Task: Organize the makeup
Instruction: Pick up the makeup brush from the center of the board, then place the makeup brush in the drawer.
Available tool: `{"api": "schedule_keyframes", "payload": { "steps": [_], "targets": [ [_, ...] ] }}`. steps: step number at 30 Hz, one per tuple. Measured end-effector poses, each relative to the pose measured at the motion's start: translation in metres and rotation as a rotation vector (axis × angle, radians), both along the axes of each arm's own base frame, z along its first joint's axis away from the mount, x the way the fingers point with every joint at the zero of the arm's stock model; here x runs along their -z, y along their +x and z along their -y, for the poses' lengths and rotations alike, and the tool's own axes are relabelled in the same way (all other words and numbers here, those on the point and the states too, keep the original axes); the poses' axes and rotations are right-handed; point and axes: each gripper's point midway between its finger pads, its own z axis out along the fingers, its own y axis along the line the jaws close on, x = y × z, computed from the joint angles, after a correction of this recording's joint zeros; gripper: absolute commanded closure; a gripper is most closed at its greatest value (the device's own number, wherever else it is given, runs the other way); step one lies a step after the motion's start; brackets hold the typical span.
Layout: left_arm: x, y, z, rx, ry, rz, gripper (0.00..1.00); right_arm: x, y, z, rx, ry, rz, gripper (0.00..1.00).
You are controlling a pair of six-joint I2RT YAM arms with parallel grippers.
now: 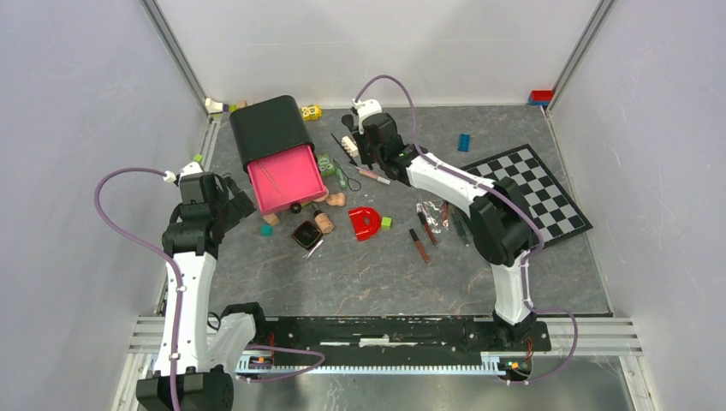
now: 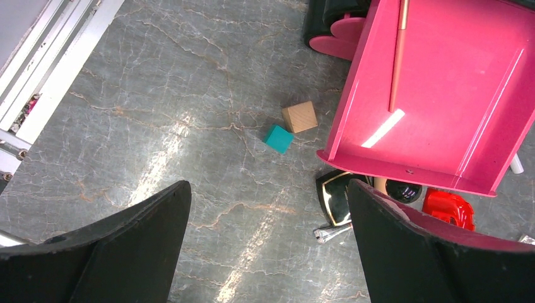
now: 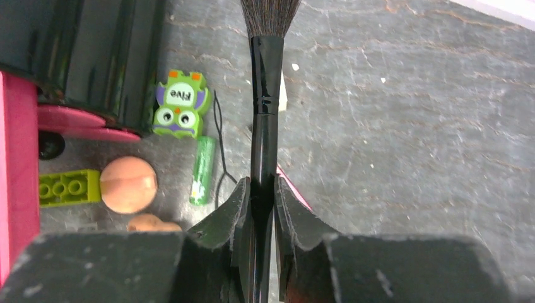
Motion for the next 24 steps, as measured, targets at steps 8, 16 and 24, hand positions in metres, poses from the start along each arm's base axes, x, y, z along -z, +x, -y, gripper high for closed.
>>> {"api": "schedule_keyframes", "payload": {
  "steps": [8,16,24],
  "targets": [
    [-0.001,-0.001,0.0,0.0,0.001,0.004,0.0,-0.006,-0.044,0.024,-0.083,-0.043,-0.045,1.0],
    [-0.001,-0.001,0.0,0.0,0.001,0.007,0.0,-0.047,-0.091,0.016,-0.305,0.009,-0.039,1.0],
    [-0.001,-0.001,0.0,0.001,0.001,0.008,0.0,-0.07,-0.124,-0.023,-0.475,-0.036,-0.05,1.0]
  ]
}}
